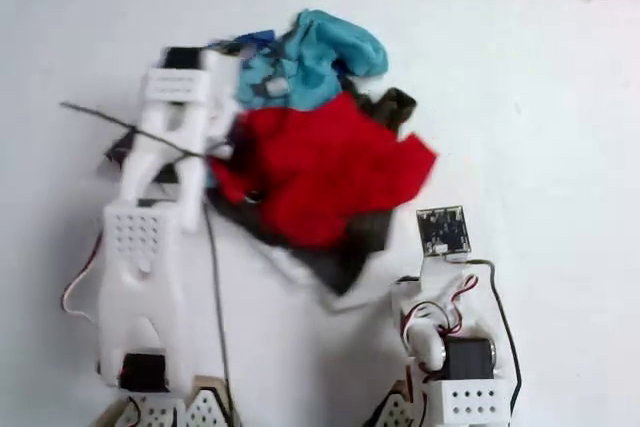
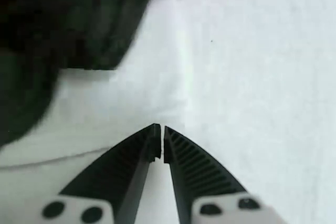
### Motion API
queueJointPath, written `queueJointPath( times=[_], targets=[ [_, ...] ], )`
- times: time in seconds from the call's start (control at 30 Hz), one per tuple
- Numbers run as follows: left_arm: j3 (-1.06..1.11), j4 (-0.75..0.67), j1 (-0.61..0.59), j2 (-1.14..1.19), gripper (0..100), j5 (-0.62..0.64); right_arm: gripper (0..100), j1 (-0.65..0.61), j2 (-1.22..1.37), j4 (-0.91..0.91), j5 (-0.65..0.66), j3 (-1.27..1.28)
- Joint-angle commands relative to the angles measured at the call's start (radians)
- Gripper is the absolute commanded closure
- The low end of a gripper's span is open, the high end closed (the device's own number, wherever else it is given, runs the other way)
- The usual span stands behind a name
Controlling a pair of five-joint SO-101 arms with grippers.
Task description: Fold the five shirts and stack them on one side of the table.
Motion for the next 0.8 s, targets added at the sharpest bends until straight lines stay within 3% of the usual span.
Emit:
queueJointPath(
  times=[0.0, 0.2, 0.33, 0.5, 0.77],
  targets=[
    [-0.16, 0.011, -0.33, -0.028, 98, -0.012, 97.8, 0.007, -0.013, 0.002, -0.008, 0.009],
    [-0.473, 0.011, -0.675, -0.098, 98, -0.014, 97.8, 0.007, -0.013, 0.002, -0.008, 0.009],
    [-0.624, 0.025, -0.821, -0.118, 98, -0.014, 97.8, 0.007, -0.013, 0.002, -0.008, 0.009],
    [-0.631, 0.028, -0.859, -0.118, 98, -0.072, 97.8, 0.007, -0.013, 0.002, -0.008, 0.009],
    [-0.628, 0.031, -0.798, -0.15, 98, -0.109, 97.8, 0.007, -0.013, 0.002, -0.008, 0.009]
  ],
)
